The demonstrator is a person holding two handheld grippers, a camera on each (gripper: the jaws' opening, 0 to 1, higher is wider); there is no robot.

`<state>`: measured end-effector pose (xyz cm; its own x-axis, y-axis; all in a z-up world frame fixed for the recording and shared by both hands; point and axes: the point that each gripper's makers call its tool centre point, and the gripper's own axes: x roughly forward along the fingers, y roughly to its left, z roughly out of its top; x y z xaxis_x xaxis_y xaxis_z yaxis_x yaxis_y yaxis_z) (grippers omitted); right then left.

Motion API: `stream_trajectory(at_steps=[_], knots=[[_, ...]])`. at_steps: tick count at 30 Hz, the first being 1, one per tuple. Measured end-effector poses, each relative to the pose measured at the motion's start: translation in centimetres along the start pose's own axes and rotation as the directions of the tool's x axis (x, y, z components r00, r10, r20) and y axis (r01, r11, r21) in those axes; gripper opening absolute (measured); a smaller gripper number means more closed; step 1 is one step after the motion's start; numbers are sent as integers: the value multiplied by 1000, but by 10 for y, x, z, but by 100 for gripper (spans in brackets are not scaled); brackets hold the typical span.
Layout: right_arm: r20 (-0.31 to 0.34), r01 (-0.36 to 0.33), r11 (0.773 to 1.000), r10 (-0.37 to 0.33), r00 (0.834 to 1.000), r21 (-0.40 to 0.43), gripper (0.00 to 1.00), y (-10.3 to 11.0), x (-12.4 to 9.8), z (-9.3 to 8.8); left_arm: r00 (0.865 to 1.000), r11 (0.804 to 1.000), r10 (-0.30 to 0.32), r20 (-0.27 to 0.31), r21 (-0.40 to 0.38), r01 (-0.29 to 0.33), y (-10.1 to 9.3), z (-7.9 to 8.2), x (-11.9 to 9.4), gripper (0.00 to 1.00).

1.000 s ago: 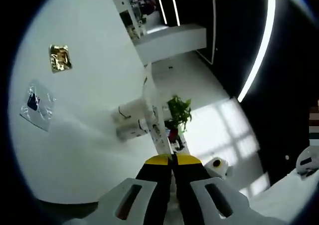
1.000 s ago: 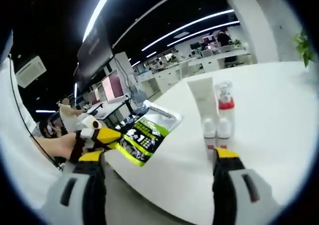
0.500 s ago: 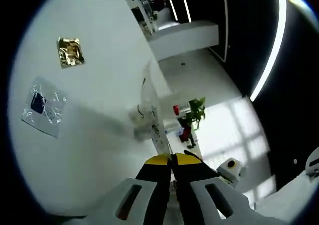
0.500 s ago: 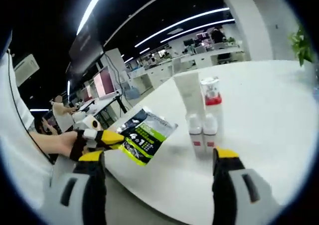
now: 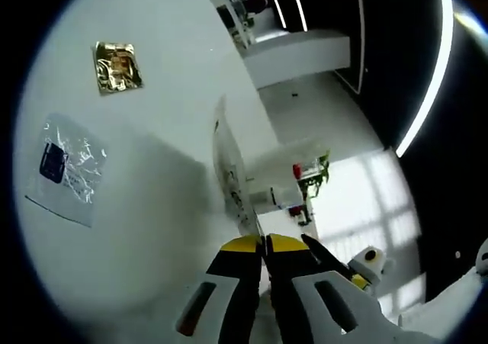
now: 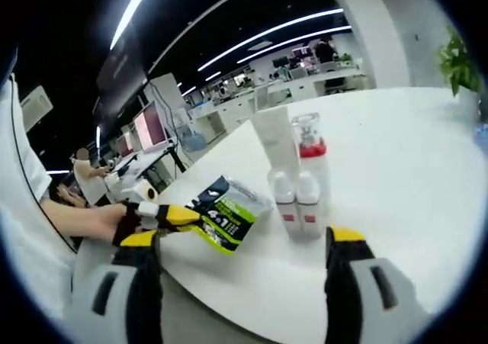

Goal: Arrange the skincare products in the storage area until every visible bottle or jar stands upright without overlapping.

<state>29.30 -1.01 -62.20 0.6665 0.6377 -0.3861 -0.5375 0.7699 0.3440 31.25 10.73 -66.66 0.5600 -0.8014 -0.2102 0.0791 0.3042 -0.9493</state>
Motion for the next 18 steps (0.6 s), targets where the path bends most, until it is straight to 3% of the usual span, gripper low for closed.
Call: stream_trajectory(at_steps=[8, 18], knots=[[-4, 15, 1000, -15, 1000, 13, 89, -6, 0, -2, 999, 999, 46, -10, 1, -46, 17, 8, 13, 0], [-8, 28, 999, -28, 1000, 29, 89, -10, 1, -4, 984, 984, 176, -23, 14, -176, 45, 4, 17, 0]])
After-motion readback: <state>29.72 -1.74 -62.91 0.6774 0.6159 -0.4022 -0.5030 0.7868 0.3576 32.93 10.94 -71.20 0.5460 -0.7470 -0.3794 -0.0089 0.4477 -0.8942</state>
